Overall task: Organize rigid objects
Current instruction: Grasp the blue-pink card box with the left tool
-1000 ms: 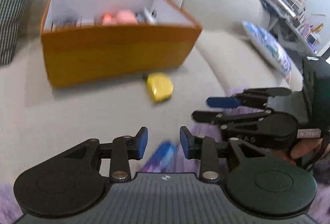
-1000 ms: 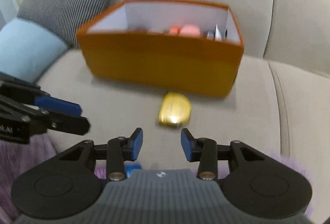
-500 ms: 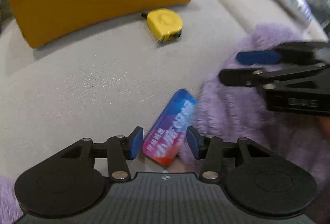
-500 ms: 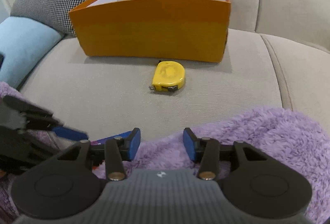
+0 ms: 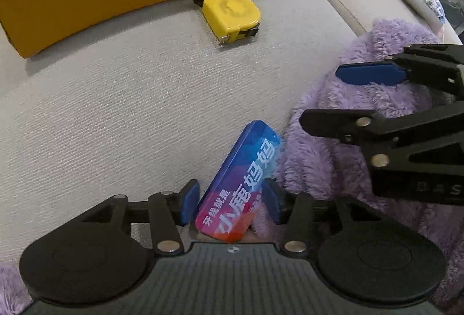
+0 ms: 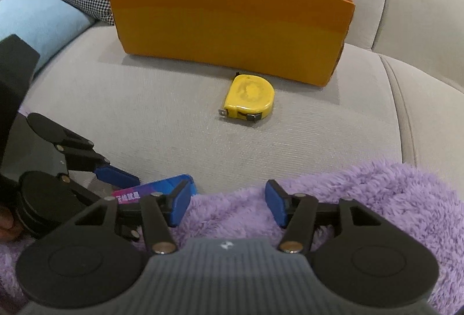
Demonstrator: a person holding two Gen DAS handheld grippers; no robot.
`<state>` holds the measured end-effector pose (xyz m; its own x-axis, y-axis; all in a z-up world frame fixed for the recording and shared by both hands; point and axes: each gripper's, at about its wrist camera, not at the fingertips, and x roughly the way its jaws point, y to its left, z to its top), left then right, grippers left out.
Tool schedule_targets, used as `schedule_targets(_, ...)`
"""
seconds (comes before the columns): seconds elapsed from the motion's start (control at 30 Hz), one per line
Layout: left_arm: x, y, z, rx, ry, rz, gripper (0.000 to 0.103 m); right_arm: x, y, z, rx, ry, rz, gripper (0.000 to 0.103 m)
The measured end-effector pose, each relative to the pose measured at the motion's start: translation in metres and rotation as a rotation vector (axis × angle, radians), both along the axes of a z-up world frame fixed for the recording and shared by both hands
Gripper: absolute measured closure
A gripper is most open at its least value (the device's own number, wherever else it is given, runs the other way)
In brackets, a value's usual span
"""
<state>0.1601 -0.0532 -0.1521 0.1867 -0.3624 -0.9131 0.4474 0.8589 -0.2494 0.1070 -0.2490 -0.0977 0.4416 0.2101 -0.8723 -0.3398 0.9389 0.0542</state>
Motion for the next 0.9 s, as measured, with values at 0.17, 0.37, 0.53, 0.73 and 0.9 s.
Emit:
schedule_targets(0.17, -0.011, 0.005, 0.008, -0.029, -0.024, -0.009, 0.069, -0.001, 0.003, 0.000, -0.020, -0.007, 0.004, 0.044)
schedule_targets(0.37, -0.021, 0.018, 0.022, -0.108, -0.005, -0.020, 0.082, -0.003, 0.004, 0.000, -0.028, -0.011, 0.002, 0.044)
schedule_targets(0.53, -0.024, 0.011, 0.018, -0.114, 0.019, -0.048, 0.082, -0.003, 0.007, -0.001, -0.045, -0.011, 0.006, 0.044)
schedule_targets(0.73, -0.018, 0.000, 0.005, -0.080, 0.007, -0.034, 0.083, -0.003, 0.012, -0.003, -0.084, -0.014, 0.026, 0.044)
schedule_targets(0.9, -0.019, 0.005, 0.006, -0.089, 0.006, -0.014, 0.086, -0.003, 0.013, -0.003, -0.091, -0.013, 0.027, 0.044)
